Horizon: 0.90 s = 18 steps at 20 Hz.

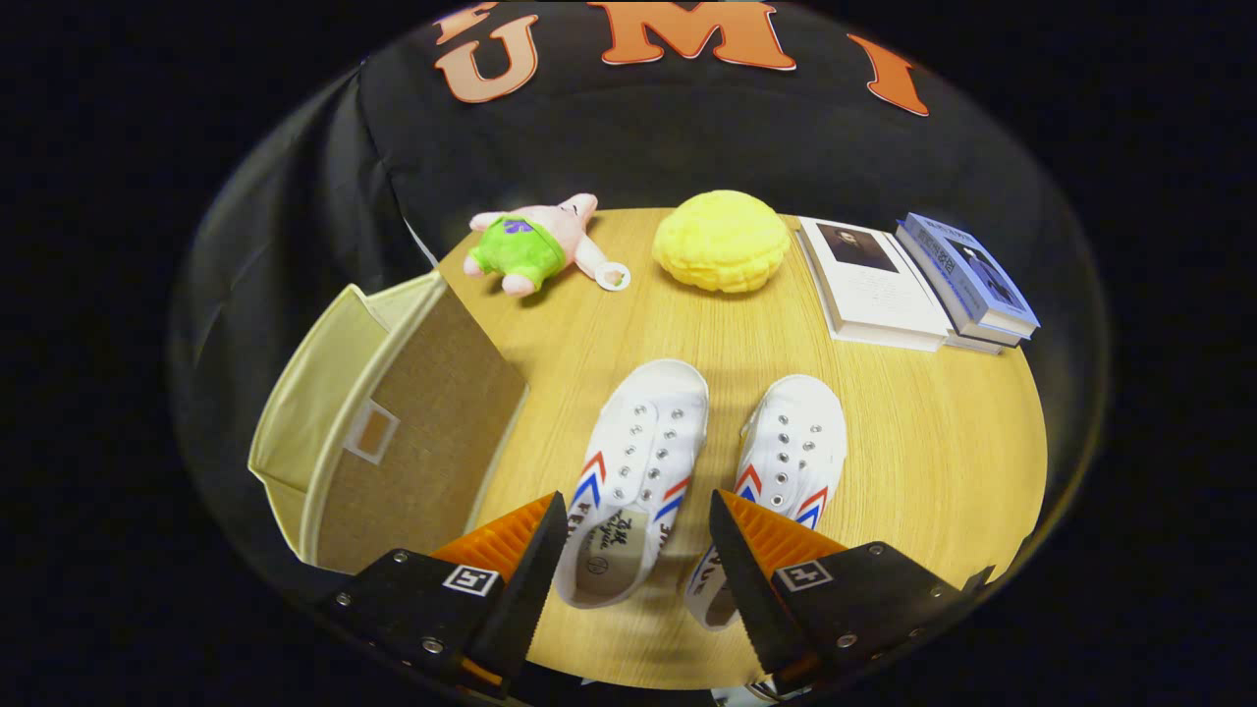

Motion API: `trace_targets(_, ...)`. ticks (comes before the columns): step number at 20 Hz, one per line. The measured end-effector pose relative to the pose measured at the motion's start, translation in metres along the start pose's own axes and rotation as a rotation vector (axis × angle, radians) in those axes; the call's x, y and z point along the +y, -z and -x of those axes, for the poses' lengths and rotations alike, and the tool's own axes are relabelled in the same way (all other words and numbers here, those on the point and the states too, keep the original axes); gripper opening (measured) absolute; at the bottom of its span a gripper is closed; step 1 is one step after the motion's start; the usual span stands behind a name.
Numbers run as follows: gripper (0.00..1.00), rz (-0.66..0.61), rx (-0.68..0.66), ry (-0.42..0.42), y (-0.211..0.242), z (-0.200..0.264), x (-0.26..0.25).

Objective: Open the storage box then place both shoes into the box .Put the left shoe in first, then the right shoe, with the right side of both shoes facing outward in a uniform manner.

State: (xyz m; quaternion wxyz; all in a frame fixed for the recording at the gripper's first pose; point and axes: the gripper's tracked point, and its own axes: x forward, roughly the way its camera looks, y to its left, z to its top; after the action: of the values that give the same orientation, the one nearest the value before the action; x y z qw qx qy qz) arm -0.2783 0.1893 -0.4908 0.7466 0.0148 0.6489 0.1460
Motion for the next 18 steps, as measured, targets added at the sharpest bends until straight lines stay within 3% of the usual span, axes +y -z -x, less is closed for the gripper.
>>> trace_targets(7, 0.61, 0.061, 0.026, -0.017, 0.019, -0.03, -0.001)
trace_targets(10, 0.56, 0.104, 0.05, 0.041, 0.026, -0.044, -0.012)
trace_targets(12, 0.52, 0.095, 0.072, 0.028, 0.031, -0.054, -0.009)
trace_targets(14, 0.43, 0.044, 0.087, -0.001, 0.029, -0.063, -0.004)
trace_targets(18, 0.37, -0.076, 0.101, -0.113, 0.033, -0.065, -0.001)
